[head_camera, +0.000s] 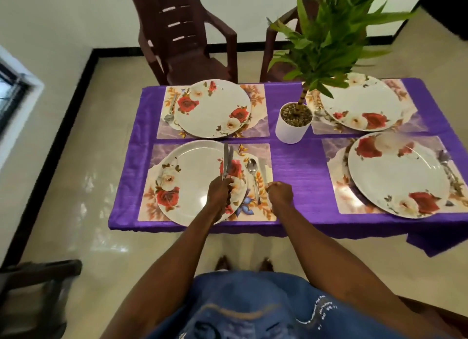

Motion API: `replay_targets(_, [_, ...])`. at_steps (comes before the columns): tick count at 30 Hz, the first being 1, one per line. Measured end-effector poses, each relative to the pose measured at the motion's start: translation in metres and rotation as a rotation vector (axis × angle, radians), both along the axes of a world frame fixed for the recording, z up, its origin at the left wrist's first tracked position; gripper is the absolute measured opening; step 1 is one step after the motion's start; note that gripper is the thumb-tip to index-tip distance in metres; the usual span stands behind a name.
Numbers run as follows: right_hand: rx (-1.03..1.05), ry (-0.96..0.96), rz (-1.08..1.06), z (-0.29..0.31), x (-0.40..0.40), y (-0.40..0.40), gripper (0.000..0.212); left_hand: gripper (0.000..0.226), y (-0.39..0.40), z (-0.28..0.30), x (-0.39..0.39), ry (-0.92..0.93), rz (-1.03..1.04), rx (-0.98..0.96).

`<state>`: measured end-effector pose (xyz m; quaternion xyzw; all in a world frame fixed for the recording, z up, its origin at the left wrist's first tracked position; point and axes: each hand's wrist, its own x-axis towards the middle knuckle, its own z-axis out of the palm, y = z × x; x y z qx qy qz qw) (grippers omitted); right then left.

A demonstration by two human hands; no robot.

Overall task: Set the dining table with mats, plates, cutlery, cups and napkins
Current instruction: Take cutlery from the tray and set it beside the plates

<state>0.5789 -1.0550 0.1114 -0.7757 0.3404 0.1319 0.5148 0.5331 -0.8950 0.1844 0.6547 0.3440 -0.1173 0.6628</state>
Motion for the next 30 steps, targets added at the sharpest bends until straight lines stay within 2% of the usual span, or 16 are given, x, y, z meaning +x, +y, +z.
replay_targets(3, [-0.121, 0.011, 0.043, -0.002, 0.006, 0.005, 0.021, 0.015, 0.002, -0.002, 0.006, 0.015, 0.01, 0.047])
replay_targets(6, [-0.214, 0.025, 0.08, -0.003, 0.009, 0.009, 0.027, 0.031, 0.003, -0.002, 0.012, 0.023, 0.001, 0.073])
replay_targets(13, [-0.347, -0.012, 0.201, 0.0, 0.009, 0.007, 0.022, 0.022, 0.006, -0.004, 0.011, 0.012, -0.031, 0.092])
replay_targets(17, [-0.354, -0.096, 0.293, -0.007, 0.004, -0.001, 0.014, 0.018, 0.007, -0.007, 0.01, -0.004, -0.033, 0.087])
replay_targets(21, [-0.326, -0.197, 0.393, -0.011, -0.006, -0.011, 0.031, 0.016, 0.01, -0.011, 0.007, -0.01, -0.05, 0.092])
replay_targets(30, [-0.317, -0.215, 0.457, -0.014, -0.016, -0.015, 0.024, 0.014, 0.013, -0.02, 0.002, 0.012, -0.085, 0.111])
